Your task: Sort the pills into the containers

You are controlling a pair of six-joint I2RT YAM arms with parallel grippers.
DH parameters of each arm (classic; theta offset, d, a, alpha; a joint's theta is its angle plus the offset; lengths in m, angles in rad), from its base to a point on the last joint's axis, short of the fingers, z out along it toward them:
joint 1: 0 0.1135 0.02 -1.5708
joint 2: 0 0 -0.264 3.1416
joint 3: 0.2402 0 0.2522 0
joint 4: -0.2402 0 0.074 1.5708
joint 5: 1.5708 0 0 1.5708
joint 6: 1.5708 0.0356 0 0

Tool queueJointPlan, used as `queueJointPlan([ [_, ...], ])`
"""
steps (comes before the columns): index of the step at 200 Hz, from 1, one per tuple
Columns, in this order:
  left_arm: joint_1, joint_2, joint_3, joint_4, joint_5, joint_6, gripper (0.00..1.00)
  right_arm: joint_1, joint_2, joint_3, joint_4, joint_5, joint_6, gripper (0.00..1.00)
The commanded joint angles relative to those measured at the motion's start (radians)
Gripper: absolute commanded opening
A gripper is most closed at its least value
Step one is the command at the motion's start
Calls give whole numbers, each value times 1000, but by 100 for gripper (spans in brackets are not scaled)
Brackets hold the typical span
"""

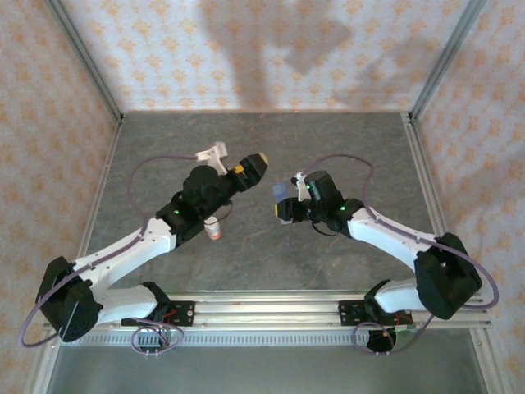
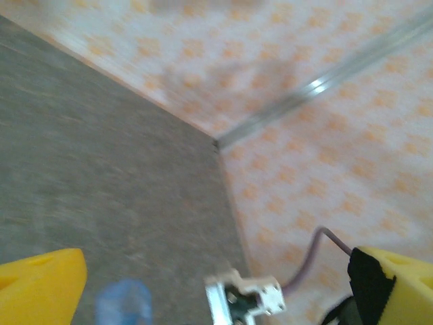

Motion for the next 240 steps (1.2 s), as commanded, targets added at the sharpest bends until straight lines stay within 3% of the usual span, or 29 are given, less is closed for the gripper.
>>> queueJointPlan([
  [1,62,-41,-34,-128,-54,78,100,1,71,65,-91,61,-67,21],
  [66,189,-54,-39,-228,6,182,100,77,314,256,-254,228,-148,22],
  [137,223,-29,-34,-250,41,204,100,174,488,374,-354,354,-192,30],
  [154,224,-23,-34,-248,41,203,100,181,499,381,-368,369,-194,39],
  [168,225,-13,-27,-252,45,203,100,182,500,380,-380,379,-191,56],
  [187,226,1,-8,-262,49,205,100,183,487,374,-401,390,-179,68],
  [240,231,41,73,-314,61,227,100,182,474,372,-494,439,-155,73],
])
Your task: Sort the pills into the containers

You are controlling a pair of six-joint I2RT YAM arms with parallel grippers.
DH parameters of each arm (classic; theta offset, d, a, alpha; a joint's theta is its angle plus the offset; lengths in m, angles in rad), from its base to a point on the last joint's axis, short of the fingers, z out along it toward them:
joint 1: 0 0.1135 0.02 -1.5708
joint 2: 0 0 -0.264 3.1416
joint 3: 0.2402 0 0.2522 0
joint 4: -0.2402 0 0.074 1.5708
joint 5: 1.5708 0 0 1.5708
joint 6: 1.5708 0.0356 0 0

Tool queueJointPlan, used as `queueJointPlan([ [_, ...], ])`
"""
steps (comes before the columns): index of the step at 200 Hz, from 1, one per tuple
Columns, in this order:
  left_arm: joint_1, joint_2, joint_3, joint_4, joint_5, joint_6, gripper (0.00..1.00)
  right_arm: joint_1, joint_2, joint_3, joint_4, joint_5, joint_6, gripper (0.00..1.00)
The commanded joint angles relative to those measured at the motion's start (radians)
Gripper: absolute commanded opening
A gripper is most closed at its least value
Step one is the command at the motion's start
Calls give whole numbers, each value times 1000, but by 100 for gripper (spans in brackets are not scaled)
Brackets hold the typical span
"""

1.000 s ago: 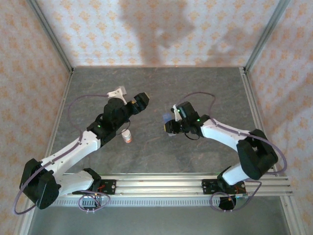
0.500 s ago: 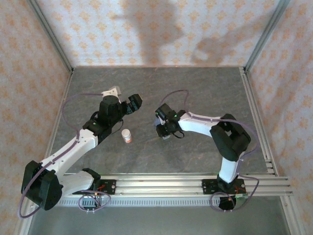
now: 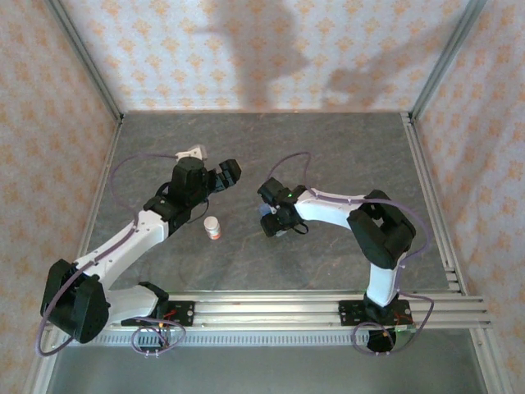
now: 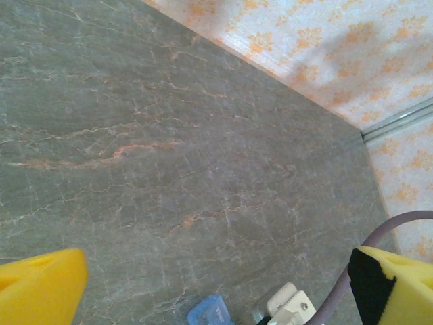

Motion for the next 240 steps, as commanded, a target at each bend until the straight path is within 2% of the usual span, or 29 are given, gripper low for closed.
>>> queueJointPlan([
  [1,12,7,66,-45,9,34,100,3,-11,11,-103,85,17,73],
  [39,14,12,101,-75,19,46,100,-38,-50,3,-156,159,35,73],
  [91,14,24,119,-85,37,69,100,-172,-83,6,-170,163,46,72],
  [131,17,76,181,-133,63,141,100,-221,-64,64,-191,162,55,71],
  [180,17,184,303,-264,104,300,100,-271,-179,37,-168,45,124,73],
  [209,9,254,377,-380,142,417,100,-275,-148,50,-124,-20,175,76],
  [240,-39,304,410,-475,111,529,100,-274,-89,69,-82,-70,211,76],
])
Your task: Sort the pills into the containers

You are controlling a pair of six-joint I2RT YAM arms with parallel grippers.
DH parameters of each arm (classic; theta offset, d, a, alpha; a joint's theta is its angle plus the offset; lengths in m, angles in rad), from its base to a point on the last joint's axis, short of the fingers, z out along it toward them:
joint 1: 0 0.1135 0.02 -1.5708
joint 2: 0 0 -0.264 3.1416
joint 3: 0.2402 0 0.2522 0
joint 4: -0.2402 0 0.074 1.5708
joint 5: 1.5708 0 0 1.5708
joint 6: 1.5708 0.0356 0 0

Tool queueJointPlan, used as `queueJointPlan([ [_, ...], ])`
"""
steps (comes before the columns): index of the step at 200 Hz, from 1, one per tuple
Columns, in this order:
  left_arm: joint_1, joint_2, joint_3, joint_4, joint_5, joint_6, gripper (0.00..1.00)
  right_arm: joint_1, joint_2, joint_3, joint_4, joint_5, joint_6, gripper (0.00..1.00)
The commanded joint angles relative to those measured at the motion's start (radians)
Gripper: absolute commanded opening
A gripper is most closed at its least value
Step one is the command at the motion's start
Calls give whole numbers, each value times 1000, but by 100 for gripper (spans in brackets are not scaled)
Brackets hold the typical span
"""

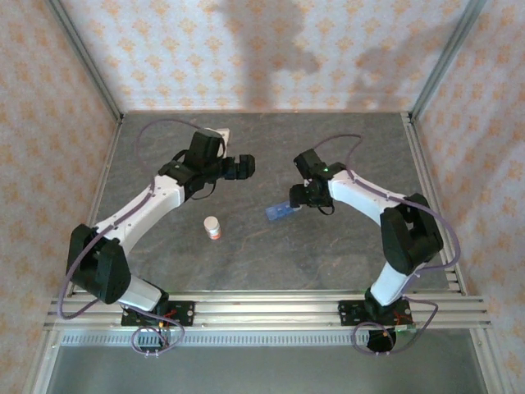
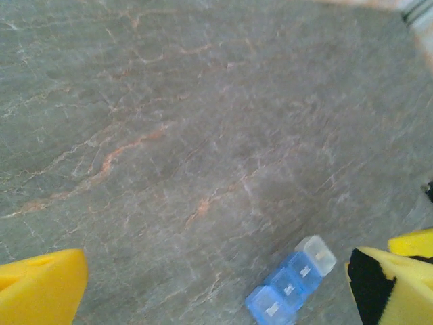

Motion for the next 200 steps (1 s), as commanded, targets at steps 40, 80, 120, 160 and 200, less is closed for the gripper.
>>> queueJointPlan([
  [40,-168,75,33,-200,-144,300,100,-3,86,33,94,-105,94,76],
  [80,-185,118,18,-182,-110,313,100,-3,104,22,113,-127,104,76],
  [120,-207,172,32,-172,-83,373,100,-3,113,-4,126,-125,106,76],
  [160,-242,214,28,-154,-72,414,100,-5,119,-17,133,-127,106,75],
  [200,-264,244,24,-138,-73,429,100,-6,124,-25,134,-131,103,75],
])
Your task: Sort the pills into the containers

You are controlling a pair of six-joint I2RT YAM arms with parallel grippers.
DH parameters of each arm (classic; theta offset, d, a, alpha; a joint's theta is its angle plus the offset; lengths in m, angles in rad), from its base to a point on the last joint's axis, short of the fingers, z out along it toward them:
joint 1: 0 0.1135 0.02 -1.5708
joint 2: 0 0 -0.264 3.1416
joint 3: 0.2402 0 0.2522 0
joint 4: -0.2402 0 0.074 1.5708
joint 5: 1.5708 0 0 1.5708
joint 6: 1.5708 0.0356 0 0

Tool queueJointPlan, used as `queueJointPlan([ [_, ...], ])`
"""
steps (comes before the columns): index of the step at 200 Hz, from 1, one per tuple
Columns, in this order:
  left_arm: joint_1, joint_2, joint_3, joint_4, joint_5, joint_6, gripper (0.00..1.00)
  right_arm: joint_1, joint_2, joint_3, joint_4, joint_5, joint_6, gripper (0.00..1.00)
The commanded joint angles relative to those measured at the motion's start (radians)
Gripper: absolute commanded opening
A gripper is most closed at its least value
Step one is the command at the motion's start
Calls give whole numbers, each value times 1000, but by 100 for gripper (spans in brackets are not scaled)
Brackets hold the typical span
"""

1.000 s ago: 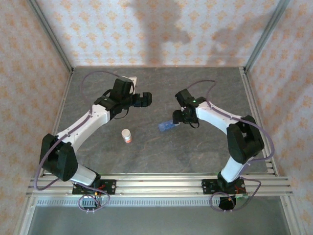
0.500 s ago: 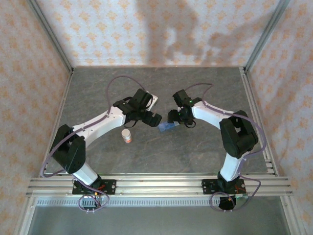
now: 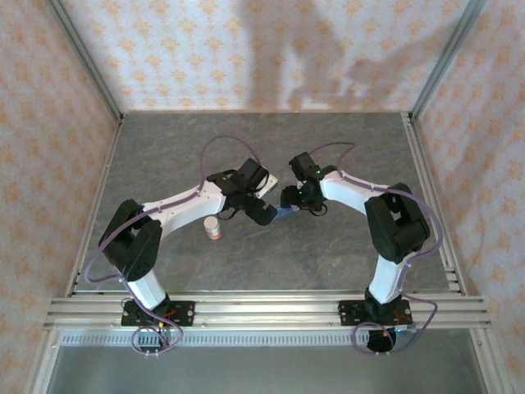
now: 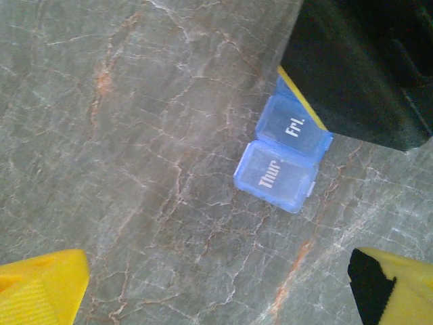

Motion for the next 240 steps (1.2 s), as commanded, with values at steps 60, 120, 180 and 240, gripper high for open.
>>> queueJointPlan([
  [60,-36,60,16,38,8,59,100,-6,15,-35,21,-10,16,75],
  [120,-41,111,32,69,16,56,100,-5,19,-51,33,-11,24,74],
  [180,-38,144,53,85,-10,58,100,-6,22,-60,35,-13,25,74],
  [240,5,149,60,89,-11,61,100,-5,23,-69,40,-16,26,74],
])
